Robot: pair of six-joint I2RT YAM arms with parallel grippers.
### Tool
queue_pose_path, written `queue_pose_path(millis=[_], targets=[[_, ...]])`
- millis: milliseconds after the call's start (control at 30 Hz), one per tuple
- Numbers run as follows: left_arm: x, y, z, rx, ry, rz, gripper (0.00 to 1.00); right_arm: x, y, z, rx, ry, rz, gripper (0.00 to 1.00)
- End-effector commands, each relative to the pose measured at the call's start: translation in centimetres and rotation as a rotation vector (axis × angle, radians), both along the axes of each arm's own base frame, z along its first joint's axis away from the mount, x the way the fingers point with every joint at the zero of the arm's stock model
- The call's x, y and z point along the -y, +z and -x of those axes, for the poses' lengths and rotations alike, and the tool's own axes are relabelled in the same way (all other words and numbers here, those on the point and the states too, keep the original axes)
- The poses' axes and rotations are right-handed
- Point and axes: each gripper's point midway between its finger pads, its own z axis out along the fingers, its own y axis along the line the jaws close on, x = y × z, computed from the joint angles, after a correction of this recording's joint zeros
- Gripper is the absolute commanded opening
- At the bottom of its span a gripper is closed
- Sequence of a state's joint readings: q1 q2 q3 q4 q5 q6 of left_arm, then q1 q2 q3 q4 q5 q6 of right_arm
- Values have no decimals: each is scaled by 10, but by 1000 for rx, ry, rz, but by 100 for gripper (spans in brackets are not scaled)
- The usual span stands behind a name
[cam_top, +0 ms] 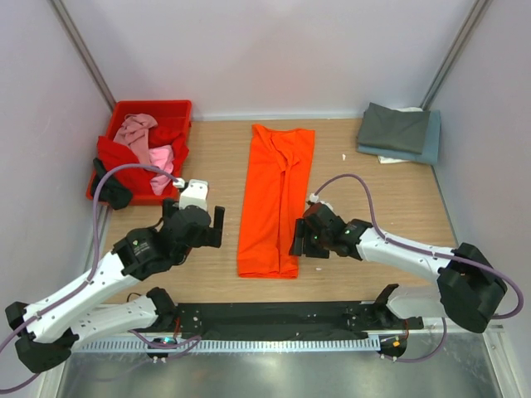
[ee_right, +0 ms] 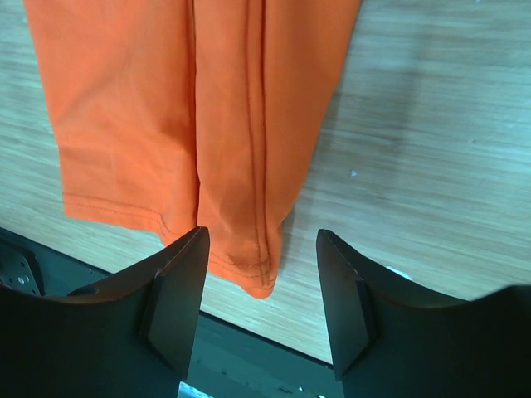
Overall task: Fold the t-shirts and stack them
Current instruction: Fold the tshirt
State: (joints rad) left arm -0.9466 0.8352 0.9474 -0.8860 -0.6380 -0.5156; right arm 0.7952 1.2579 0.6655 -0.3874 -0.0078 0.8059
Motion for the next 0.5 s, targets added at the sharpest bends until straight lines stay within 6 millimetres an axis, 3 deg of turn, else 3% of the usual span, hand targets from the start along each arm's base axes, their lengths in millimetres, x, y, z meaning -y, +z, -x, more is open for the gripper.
queue_pose_path(millis=[0, 467], targets=[[-10, 7, -3, 40, 48, 7, 100, -8, 4, -4, 37, -33, -8, 60], [-15, 7, -3, 43, 66, -10, 100, -30, -5, 21, -2, 35, 2, 55]])
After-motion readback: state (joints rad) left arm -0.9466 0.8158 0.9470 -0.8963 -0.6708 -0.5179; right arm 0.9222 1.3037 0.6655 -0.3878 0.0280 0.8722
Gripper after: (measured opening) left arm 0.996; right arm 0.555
